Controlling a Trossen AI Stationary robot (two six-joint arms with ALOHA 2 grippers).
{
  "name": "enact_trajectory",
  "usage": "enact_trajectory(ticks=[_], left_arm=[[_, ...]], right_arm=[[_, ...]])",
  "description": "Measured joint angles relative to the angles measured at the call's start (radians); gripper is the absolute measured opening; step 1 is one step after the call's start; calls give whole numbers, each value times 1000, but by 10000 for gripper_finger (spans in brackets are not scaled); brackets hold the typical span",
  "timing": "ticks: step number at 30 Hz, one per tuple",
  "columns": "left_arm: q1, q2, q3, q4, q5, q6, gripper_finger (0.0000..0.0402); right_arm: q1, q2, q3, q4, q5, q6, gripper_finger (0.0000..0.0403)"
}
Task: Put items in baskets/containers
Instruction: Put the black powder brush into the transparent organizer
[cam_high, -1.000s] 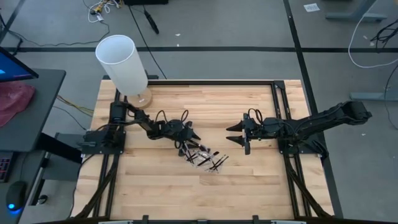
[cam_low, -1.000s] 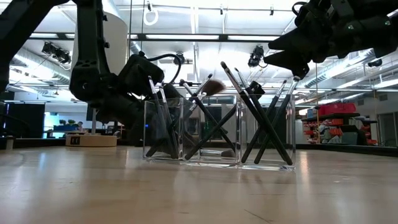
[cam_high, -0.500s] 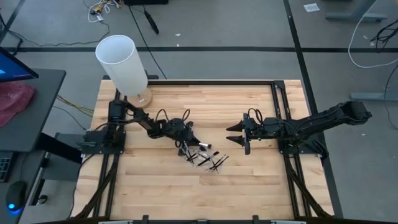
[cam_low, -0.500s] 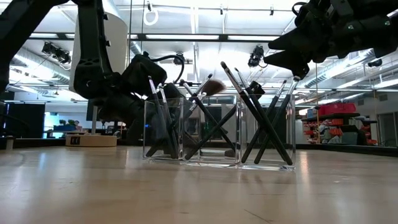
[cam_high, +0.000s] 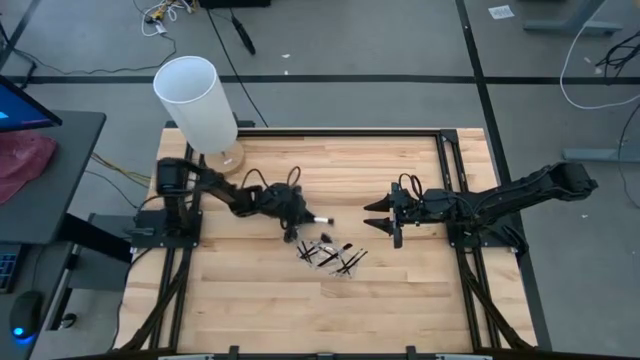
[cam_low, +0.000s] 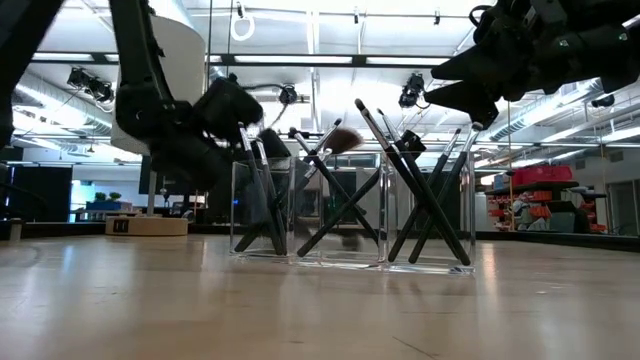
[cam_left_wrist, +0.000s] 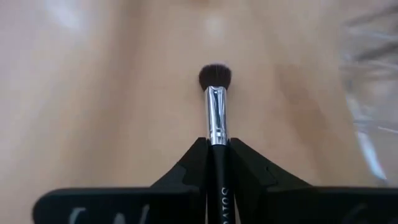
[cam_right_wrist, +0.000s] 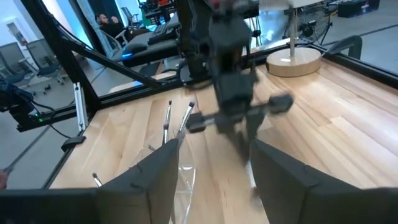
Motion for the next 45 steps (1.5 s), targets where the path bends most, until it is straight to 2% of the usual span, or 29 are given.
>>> enact_trajectory(ticks=[6, 14, 19, 26, 32, 38, 45], left_arm=[[0, -206, -26, -123, -224, 53, 49], [-20, -417, -24, -92, -417, 55, 49], [-65, -446, -23, 70, -394, 22, 49], [-153, -430, -23, 261, -387, 24, 49], [-190, -430, -21, 315, -389, 34, 49], [-204, -430, -22, 313, -390, 34, 49], [-205, -430, -21, 310, -390, 34, 49]], right_arm=[[-2, 17, 0, 1, 4, 1, 200], [-40, 128, 0, 11, 11, 53, 200], [-51, 248, 0, 171, 11, 61, 200], [-50, 443, 0, 626, -4, 14, 200], [-50, 564, 38, 953, -4, -61, 200], [-50, 612, 147, 977, -4, -158, 200], [-50, 636, 256, 873, -28, -218, 200]])
